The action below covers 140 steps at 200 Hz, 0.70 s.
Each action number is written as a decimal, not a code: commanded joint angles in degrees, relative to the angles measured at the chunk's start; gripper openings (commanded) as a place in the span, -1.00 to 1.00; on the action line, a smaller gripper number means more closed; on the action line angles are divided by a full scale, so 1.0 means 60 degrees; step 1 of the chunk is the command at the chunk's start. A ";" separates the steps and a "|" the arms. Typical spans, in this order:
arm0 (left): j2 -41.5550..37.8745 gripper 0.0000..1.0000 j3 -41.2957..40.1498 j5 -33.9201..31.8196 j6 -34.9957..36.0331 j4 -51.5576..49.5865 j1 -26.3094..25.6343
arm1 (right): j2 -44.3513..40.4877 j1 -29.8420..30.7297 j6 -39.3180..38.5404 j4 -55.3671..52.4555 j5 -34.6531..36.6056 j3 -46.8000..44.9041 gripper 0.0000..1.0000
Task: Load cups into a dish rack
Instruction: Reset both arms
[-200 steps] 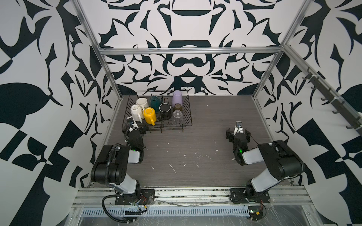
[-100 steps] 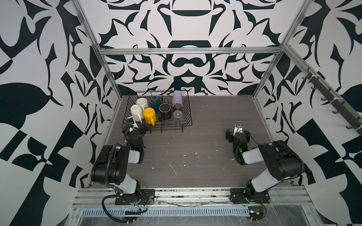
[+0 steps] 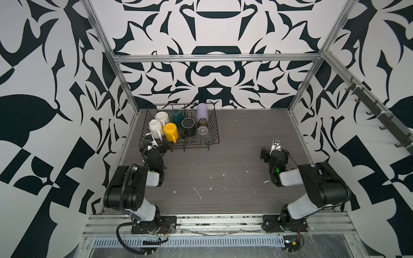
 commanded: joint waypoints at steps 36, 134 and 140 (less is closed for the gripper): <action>0.0307 0.98 -0.0138 -0.0098 0.0448 -0.1388 0.0053 | -0.0128 0.0025 0.0109 0.0049 0.0238 0.0259 1.00; 0.0317 0.98 -0.0121 -0.0091 0.0448 -0.1389 0.0051 | -0.0208 -0.0034 0.0256 0.0566 0.0163 -0.0120 1.00; 0.0310 0.98 -0.0139 -0.0094 0.0448 -0.1389 0.0053 | -0.0159 -0.0030 -0.0012 0.0279 -0.0427 0.0093 1.00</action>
